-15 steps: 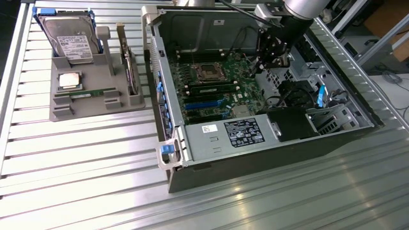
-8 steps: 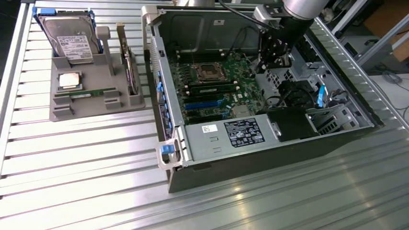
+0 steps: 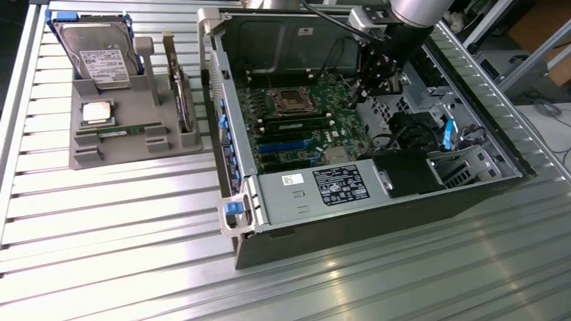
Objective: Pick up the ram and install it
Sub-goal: 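Insert the ram into the slot, then press down the ram until it locks into place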
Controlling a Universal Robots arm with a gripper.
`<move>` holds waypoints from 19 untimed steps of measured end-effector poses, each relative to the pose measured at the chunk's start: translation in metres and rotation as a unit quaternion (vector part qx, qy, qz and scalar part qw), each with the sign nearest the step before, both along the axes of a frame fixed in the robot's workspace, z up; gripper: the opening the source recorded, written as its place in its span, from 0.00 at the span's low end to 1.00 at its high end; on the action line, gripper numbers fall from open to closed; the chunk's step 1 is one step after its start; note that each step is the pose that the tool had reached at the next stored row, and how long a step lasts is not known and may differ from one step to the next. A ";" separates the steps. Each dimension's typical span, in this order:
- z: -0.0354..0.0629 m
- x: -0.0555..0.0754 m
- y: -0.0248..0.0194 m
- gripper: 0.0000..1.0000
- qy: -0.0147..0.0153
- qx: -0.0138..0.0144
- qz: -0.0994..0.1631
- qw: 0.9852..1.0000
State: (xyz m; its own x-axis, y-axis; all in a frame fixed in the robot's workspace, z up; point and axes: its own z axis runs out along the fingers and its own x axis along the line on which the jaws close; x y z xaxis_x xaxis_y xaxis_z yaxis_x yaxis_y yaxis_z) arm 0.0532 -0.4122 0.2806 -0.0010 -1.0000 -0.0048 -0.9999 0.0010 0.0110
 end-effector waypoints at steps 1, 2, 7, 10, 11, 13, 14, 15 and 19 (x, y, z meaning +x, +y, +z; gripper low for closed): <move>0.0000 -0.002 -0.0001 0.10 0.000 0.000 0.000 1.000; 0.0000 -0.002 0.0000 0.10 0.000 0.000 0.000 1.000; -0.0007 -0.005 0.0001 0.10 0.000 0.000 0.000 1.000; -0.0055 -0.014 0.0000 0.10 0.000 0.000 0.000 1.000; -0.0071 -0.017 0.0000 0.10 0.000 0.000 0.000 1.000; -0.0117 -0.023 -0.0001 0.10 0.000 0.000 0.000 1.000; -0.0144 -0.026 -0.0001 0.10 0.000 0.000 0.000 1.000; -0.0164 -0.028 -0.0001 0.10 0.000 0.000 0.000 1.000; -0.0273 -0.036 -0.0001 0.10 0.000 -0.001 0.000 1.000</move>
State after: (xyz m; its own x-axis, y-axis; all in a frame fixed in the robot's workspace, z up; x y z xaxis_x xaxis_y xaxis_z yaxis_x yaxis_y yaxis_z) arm 0.0167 -0.4123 0.2533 -0.0009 -1.0000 -0.0031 -0.9999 0.0009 0.0108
